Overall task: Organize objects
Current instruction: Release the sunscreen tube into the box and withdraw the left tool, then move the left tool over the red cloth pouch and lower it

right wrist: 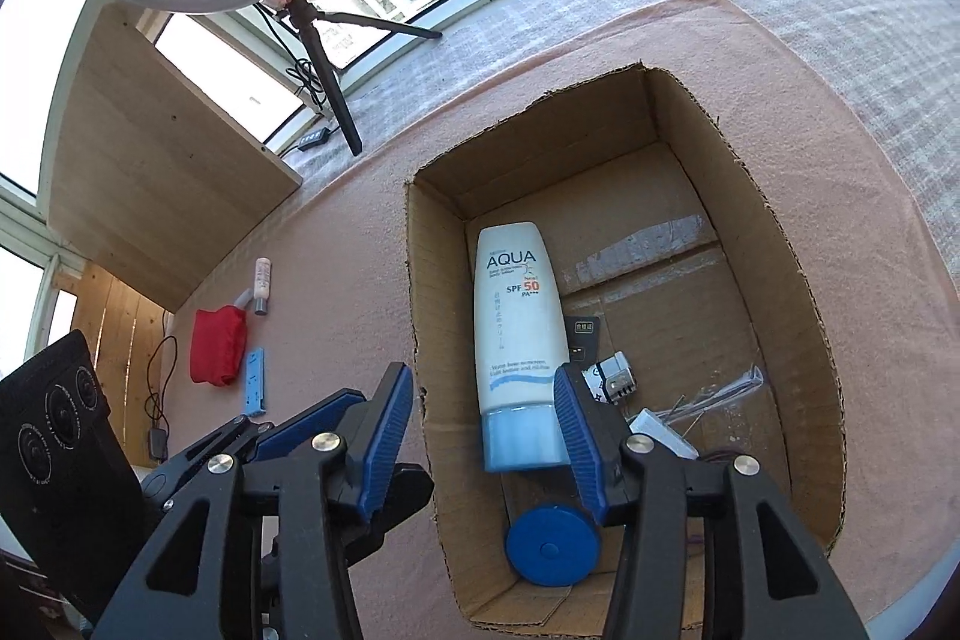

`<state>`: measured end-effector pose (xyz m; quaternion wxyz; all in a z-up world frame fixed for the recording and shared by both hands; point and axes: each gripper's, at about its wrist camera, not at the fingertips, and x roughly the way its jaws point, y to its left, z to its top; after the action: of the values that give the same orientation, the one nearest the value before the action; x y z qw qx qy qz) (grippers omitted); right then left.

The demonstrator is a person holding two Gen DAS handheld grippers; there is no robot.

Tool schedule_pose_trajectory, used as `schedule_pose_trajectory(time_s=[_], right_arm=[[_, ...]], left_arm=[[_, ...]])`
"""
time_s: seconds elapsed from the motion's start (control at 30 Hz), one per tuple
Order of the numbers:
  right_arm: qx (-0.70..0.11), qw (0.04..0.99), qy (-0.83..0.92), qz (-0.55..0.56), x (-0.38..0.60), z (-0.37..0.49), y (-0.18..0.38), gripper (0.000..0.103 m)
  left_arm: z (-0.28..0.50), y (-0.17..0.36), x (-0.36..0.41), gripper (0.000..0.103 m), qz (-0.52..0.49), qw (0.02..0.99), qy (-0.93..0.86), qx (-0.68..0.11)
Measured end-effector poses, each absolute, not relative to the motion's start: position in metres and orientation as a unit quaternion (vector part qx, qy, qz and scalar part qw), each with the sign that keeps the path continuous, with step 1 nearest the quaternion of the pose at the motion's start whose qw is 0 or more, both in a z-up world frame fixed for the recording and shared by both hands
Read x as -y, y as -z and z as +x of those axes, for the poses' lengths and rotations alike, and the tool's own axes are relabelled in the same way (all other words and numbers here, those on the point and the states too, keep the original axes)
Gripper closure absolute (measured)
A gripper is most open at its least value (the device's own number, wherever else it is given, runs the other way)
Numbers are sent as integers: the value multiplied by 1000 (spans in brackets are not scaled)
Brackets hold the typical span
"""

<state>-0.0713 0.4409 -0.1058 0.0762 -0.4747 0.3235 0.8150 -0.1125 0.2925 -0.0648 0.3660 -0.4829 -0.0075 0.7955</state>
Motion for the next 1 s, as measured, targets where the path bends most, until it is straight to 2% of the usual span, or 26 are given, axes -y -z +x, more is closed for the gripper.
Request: schedule_pose_trajectory(time_s=[0.47,0.63,1.0], right_arm=[[-286,52,-837,-463,-339,-89,95,53],[-270,46,-845,-459,-301,-105,90,53],[-263,41,-835,-481,-218,-107,93,52]], left_arm=[[-125,58,-114,40,-480,277,-832,29],[-146,58,-46,40,-481,240,-841,66],[-220,73,61,39,-489,171,-850,94]])
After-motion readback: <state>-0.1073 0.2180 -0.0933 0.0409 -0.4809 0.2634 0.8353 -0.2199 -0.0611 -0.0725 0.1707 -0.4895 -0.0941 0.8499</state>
